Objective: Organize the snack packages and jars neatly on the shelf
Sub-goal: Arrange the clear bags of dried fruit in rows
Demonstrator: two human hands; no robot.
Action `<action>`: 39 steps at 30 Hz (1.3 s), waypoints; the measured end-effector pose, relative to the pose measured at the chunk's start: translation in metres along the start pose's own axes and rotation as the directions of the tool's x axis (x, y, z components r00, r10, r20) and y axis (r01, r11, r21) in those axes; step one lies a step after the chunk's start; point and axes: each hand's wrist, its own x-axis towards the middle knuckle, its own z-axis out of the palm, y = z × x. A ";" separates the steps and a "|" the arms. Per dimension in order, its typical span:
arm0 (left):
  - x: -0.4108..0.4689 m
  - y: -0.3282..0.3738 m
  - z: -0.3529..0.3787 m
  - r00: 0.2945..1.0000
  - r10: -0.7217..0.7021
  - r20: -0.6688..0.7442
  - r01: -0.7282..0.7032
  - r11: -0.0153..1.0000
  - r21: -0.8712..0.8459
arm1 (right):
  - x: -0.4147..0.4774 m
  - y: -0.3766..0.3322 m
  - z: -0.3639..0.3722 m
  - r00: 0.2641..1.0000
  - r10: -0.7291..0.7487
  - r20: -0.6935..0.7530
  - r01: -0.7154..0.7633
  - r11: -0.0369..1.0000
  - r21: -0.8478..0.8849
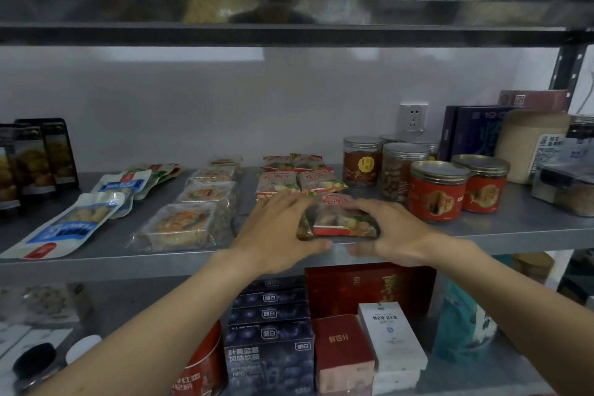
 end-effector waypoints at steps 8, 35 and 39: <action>0.004 0.009 0.010 0.991 0.115 -0.071 -0.105 0.986 0.131 | -0.012 0.001 0.004 0.996 -0.035 -0.082 0.028 0.996 -0.081; 0.061 -0.029 -0.012 0.906 -0.333 0.261 0.343 0.939 0.007 | 0.088 -0.005 -0.009 0.982 0.053 0.183 -0.023 0.987 -0.162; 0.074 -0.034 0.004 0.875 -0.305 0.377 0.336 0.942 -0.019 | 0.112 0.002 0.005 0.952 0.096 0.291 -0.046 0.984 -0.174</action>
